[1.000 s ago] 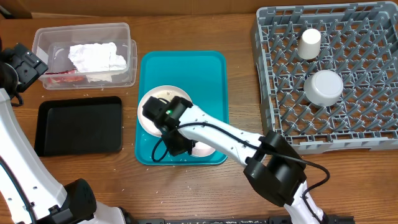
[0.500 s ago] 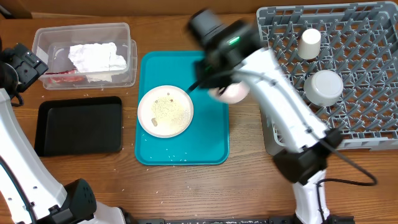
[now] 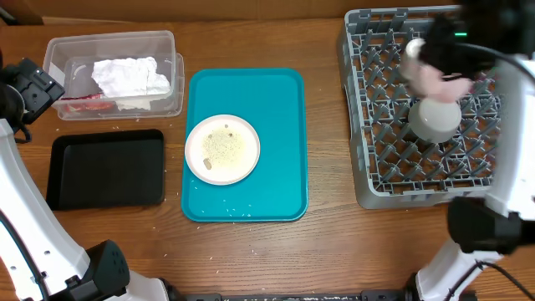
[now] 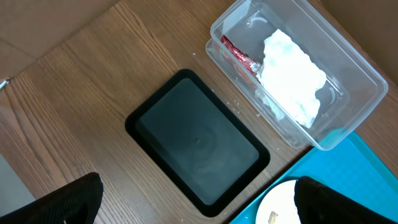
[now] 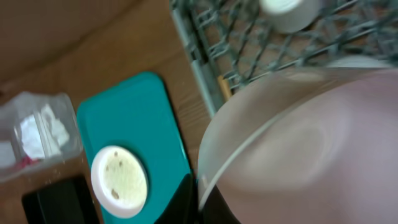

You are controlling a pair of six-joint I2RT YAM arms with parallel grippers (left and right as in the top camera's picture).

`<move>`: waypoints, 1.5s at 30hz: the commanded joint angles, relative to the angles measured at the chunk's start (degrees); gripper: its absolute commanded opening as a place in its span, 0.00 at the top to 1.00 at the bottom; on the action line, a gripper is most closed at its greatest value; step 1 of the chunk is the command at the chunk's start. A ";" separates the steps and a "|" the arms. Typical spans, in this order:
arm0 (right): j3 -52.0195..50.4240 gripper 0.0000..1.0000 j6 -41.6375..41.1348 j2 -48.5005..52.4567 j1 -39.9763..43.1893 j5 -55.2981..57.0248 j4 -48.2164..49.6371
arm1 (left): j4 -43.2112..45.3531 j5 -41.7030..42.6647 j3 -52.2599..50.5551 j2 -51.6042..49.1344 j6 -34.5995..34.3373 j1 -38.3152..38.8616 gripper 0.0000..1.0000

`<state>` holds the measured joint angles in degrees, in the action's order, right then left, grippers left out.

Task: Sort waste into correct bins and load items into the dishwasher
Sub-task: 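Carry the pink bowl right and set it upside down in the rack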

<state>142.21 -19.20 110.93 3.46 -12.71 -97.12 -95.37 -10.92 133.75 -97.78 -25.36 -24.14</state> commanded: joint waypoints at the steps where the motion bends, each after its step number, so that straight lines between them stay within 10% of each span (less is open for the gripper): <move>1: 1.36 0.96 1.79 -1.33 6.86 -1.38 0.28 | 0.02 0.24 0.00 0.68 -0.57 -0.22 0.00; 17: 1.27 0.96 3.58 16.41 22.97 -56.19 36.44 | 0.02 0.24 0.00 0.68 -0.57 -0.22 0.00; 28: 1.07 0.96 -19.28 29.83 25.22 -58.49 57.86 | 0.02 0.24 0.00 0.68 -0.57 -0.22 0.00; 45: -0.52 0.96 -24.33 37.73 27.85 -60.72 54.07 | 0.02 0.24 0.00 0.68 -0.57 -0.22 0.00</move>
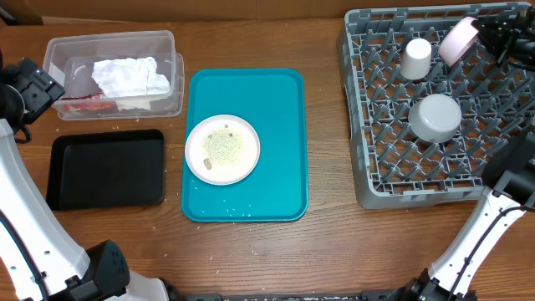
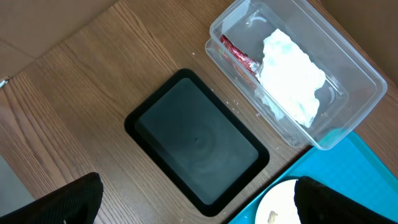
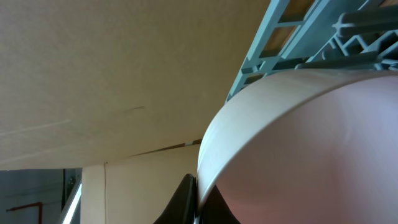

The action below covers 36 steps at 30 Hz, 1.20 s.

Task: Sort waste into correct bins and load items into the dishwasher
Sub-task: 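Carry the pink bowl right and set it upside down in the rack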

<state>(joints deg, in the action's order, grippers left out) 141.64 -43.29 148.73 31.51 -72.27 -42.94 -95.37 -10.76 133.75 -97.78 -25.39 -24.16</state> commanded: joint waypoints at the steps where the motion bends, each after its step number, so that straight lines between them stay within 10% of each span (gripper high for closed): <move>1: 0.04 0.96 -0.24 -0.07 -0.13 -1.16 -0.66 | 0.02 0.09 0.00 0.68 -0.55 -0.20 0.00; 11: 0.24 0.93 0.28 -2.36 3.61 3.28 -9.90 | 0.00 0.09 0.00 0.68 -0.55 -0.20 0.00; 17: 0.24 0.45 4.76 -7.17 5.73 12.87 -18.43 | 0.02 0.09 0.00 0.68 -0.55 -0.20 0.00; 29: 0.96 0.57 13.22 -17.11 6.51 30.86 -28.06 | 0.02 0.09 0.00 0.68 -0.55 -0.20 0.00; 36: 0.74 0.80 16.55 -16.92 -0.28 45.11 -29.33 | 0.02 0.09 0.00 0.68 -0.55 -0.20 0.00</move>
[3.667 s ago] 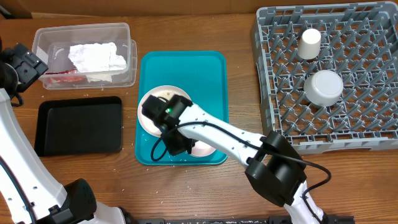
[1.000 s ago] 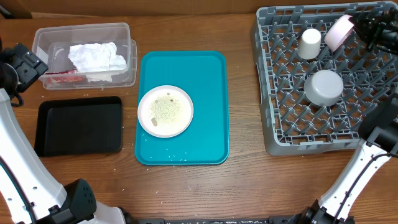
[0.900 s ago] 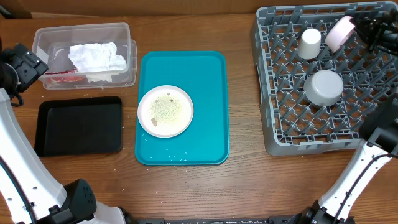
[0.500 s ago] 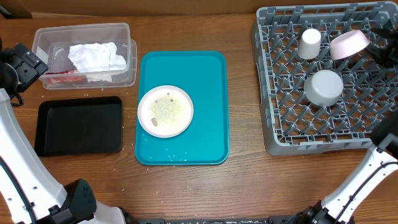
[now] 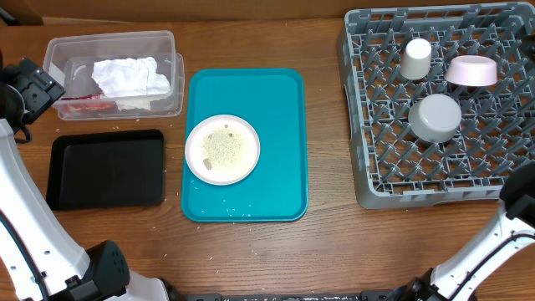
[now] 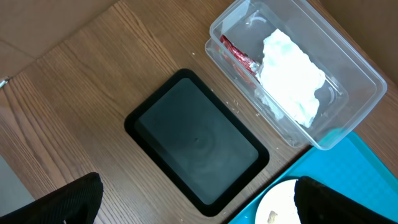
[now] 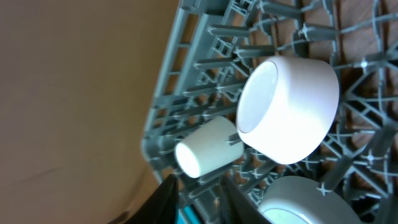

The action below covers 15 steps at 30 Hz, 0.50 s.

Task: Sort waste into correct bins and load items into the dishwasher
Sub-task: 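Carry the pink bowl right and set it upside down in the rack, then release the pink bowl and withdraw the right gripper to the side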

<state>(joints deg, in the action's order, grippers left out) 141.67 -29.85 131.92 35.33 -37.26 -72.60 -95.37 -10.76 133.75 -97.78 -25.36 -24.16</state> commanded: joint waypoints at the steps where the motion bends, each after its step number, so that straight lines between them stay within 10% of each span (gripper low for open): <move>1: 0.46 0.80 3.96 0.04 -5.51 12.55 1.53 | 0.02 0.09 0.00 0.68 -0.57 -0.20 0.00; 15: -7.87 0.89 4.61 0.15 -17.86 45.03 13.68 | 0.04 0.09 0.00 0.68 -0.57 -0.20 0.00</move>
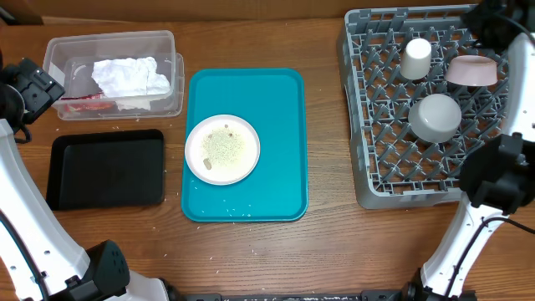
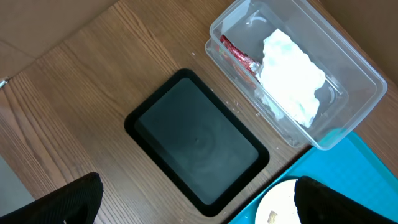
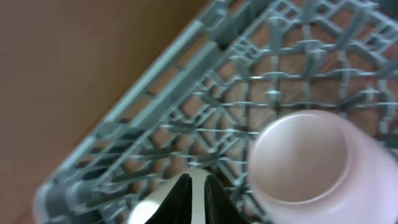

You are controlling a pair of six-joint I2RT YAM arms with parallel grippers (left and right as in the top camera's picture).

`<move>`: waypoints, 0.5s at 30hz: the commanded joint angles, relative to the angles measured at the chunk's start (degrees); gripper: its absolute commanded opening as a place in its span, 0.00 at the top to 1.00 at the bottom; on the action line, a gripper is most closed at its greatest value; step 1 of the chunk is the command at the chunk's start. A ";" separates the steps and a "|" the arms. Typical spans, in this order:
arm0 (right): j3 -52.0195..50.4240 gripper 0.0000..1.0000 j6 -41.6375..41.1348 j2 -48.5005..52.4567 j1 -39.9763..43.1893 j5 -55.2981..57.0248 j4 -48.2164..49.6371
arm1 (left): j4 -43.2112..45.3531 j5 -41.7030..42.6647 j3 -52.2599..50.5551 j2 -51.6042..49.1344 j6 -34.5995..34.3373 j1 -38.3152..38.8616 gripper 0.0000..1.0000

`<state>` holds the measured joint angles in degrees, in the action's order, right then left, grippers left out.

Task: Sort waste into correct bins and load items into the dishwasher
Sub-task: 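Release the pink bowl and withdraw the right gripper to the side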

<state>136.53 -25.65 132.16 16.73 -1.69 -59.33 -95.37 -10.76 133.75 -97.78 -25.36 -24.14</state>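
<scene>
The pink bowl (image 1: 472,71) lies upside down in the grey dish rack (image 1: 368,180), beside a white cup (image 1: 415,58) and a grey bowl (image 1: 435,117). My right gripper (image 1: 491,25) hovers at the rack's far right corner. In the right wrist view its fingers (image 3: 198,190) are nearly touching, with nothing between them, and the pink bowl (image 3: 311,162) is just to their right. A white plate (image 1: 222,149) with crumbs sits on the teal tray (image 1: 284,100). My left gripper (image 2: 199,208) is open, high over the table's left side.
A clear bin (image 1: 63,50) holding white tissue (image 1: 129,77) and a red wrapper stands at the back left. A black tray (image 1: 107,169) lies in front of it. The rack's raised tines surround the dishes.
The right gripper's fingers, apart above the rack before, are now nearly together. The right arm has come into the overhead view at the rack's far corner. The pink bowl stays put.
First my right gripper held the pink bowl over the rack near the grey bowl. Then it held it at the rack's far right corner. Afterwards the bowl lay in the rack with the fingers apart, and now the empty gripper is shut. The left arm never moved.
</scene>
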 commanded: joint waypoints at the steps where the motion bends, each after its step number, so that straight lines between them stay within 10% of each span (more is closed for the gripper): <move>1: -3.76 0.90 0.42 -0.11 0.74 9.90 0.50 | 0.02 0.09 0.00 0.68 -0.57 -0.22 0.00; 15: -8.92 0.96 0.39 -1.88 3.82 9.81 -8.68 | 0.02 0.09 0.00 0.68 -0.57 -0.22 0.00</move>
<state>126.15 -25.43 132.18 20.25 7.05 -66.65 -95.37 -10.74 133.75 -97.78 -25.39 -24.14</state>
